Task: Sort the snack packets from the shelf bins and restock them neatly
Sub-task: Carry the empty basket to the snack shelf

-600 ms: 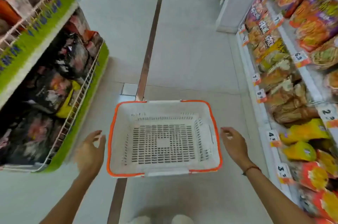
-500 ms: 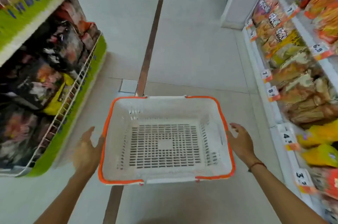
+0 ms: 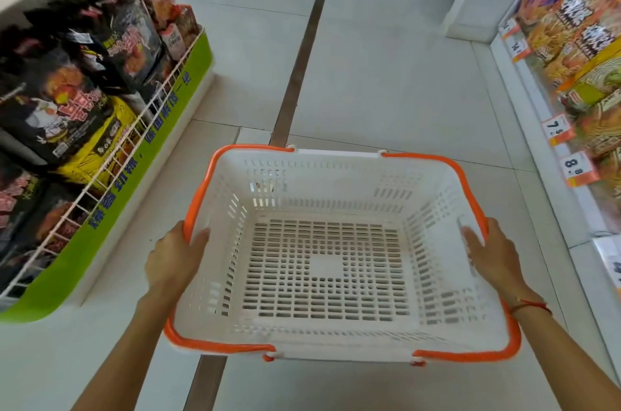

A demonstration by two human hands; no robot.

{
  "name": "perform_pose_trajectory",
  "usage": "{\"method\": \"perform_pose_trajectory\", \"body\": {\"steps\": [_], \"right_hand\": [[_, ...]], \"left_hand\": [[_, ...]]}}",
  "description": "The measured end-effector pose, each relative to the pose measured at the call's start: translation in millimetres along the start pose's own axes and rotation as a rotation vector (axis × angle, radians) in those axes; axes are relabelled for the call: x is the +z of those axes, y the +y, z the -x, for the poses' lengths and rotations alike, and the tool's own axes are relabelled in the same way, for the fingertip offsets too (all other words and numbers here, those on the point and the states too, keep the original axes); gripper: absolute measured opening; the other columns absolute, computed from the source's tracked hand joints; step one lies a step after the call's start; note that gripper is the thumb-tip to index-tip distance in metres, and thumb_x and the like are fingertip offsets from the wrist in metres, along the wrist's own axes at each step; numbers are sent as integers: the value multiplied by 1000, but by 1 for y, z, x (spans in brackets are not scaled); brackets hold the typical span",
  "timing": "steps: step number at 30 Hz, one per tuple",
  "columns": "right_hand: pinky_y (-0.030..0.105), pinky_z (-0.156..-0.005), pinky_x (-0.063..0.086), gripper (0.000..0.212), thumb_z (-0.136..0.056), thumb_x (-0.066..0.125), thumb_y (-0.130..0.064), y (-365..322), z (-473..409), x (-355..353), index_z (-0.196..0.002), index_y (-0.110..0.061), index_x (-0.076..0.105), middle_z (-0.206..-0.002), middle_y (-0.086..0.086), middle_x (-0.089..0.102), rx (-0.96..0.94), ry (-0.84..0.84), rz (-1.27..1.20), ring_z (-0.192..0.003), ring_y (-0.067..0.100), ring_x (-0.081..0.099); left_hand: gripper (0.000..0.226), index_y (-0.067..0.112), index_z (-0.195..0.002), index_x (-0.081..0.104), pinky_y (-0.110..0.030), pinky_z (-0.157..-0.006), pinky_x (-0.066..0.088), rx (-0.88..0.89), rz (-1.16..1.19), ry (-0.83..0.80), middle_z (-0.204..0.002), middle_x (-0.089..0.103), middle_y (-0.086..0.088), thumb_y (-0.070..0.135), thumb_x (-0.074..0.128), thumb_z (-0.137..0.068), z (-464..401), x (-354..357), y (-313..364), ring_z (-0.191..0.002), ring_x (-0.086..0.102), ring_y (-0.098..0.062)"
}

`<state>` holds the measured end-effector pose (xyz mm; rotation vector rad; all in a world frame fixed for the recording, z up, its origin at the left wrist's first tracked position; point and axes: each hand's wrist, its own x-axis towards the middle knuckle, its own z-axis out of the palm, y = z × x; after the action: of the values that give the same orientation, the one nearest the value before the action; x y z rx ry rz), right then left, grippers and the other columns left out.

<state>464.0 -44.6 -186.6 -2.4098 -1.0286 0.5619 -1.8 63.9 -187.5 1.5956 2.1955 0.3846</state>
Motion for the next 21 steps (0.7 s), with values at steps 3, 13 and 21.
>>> {"method": "perform_pose_trajectory", "body": {"steps": [3,13,21], "right_hand": [[40,-74,46,39,-99,43,-39,-1,2,1,-121,-7,46,-97,14,60,0,14,37,-87,38,62],[33,-63,43,27,-101,42,-35,-29,46,-60,-116,-13,43,-91,7,59,26,-5,-60,-72,27,58],[38,-69,45,22,-100,46,-32,-108,109,-221,-108,-11,48,-97,12,63,68,19,-70,-85,34,62]], "left_hand": [[34,11,-98,58,-35,-62,39,22,-35,54,-79,60,-8,43,48,-97,-2,3,-1,-66,53,-26],[46,9,-100,54,-41,-60,45,88,31,56,-72,59,-10,51,35,-98,30,-58,16,-62,55,-31],[48,1,-100,58,-39,-61,39,102,11,-42,-73,58,-17,45,39,-99,75,-233,95,-69,58,-37]]}}
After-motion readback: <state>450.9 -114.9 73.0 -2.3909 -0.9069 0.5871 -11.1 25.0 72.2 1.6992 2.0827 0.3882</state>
